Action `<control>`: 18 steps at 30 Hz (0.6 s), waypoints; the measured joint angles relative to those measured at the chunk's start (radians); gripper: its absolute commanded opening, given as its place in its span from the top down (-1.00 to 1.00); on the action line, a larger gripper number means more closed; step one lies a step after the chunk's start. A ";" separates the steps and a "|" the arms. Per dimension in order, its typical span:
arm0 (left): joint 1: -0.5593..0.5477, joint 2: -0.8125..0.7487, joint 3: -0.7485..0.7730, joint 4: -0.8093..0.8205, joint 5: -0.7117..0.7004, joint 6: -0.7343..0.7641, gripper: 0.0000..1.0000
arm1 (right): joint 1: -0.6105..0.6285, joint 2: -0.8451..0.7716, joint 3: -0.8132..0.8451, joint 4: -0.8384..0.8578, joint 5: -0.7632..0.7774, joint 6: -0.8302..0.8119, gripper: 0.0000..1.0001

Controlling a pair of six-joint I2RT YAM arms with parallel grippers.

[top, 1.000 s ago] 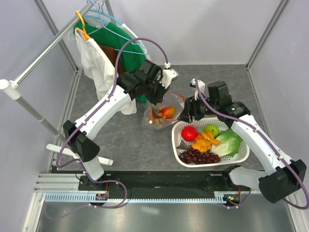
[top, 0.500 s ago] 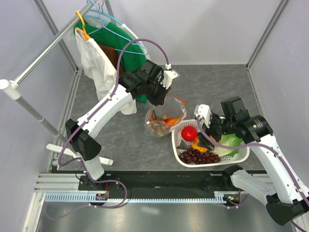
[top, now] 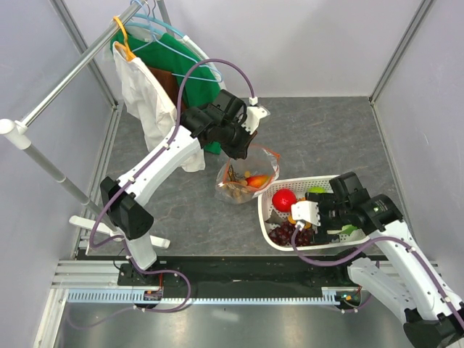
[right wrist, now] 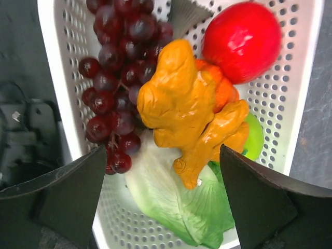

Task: Place the food in the zip-top bag and seal the zipper
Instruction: Pick up the fake vegetable from the bin.

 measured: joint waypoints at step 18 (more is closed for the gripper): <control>0.000 0.014 0.006 -0.004 0.026 0.000 0.96 | 0.060 -0.046 -0.204 0.272 0.088 -0.175 -0.92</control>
